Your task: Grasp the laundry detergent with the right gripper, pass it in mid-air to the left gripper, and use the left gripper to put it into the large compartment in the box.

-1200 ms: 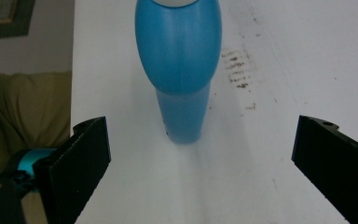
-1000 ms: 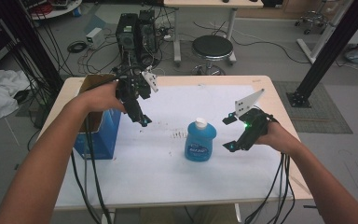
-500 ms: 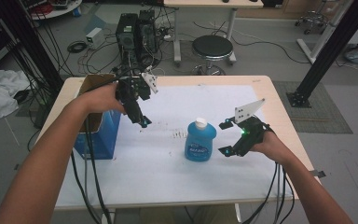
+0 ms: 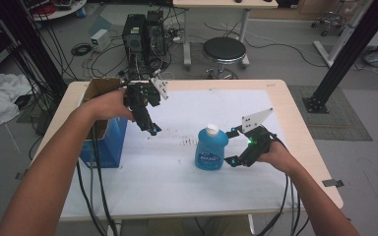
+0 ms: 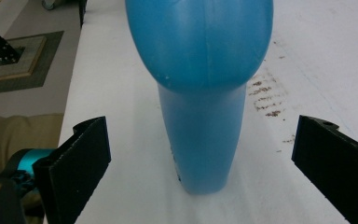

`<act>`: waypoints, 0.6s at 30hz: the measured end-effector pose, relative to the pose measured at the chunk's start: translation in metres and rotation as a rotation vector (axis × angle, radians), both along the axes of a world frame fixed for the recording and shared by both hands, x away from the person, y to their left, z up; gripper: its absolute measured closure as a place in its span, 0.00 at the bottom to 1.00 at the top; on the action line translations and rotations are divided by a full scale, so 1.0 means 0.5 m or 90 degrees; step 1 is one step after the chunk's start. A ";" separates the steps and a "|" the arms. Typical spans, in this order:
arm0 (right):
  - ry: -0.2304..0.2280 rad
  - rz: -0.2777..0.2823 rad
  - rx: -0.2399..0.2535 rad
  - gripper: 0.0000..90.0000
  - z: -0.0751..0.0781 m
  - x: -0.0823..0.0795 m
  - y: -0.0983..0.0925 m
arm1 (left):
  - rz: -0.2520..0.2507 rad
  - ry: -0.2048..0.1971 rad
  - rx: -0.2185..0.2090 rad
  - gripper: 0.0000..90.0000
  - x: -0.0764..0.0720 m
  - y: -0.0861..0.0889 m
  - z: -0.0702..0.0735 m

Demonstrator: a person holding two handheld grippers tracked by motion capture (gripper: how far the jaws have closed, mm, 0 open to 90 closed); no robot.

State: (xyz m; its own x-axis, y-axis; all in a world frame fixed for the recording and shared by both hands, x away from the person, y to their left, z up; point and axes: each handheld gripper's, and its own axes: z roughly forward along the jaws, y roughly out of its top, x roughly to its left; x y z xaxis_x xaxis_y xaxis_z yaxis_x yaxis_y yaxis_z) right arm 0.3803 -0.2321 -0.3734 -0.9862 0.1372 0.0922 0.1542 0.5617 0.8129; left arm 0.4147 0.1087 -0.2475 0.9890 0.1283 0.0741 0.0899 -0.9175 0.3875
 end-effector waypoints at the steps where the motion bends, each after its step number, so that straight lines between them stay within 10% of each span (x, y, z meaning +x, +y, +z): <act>1: 0.002 0.001 0.002 0.04 -0.003 0.001 0.002 | -0.001 0.000 0.001 0.06 0.000 0.000 0.000; 18: 0.020 0.008 0.053 0.04 -0.042 0.016 0.047 | 0.013 0.003 -0.002 0.06 0.002 0.008 -0.009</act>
State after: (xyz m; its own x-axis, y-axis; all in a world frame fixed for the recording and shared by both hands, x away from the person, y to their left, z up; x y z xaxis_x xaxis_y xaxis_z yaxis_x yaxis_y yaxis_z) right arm 0.3881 -0.2088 -0.3942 -0.9844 0.1152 0.1331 0.1730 0.4945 0.8518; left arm 0.4156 0.1126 -0.2521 0.9866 0.1480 0.0690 0.1099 -0.9140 0.3905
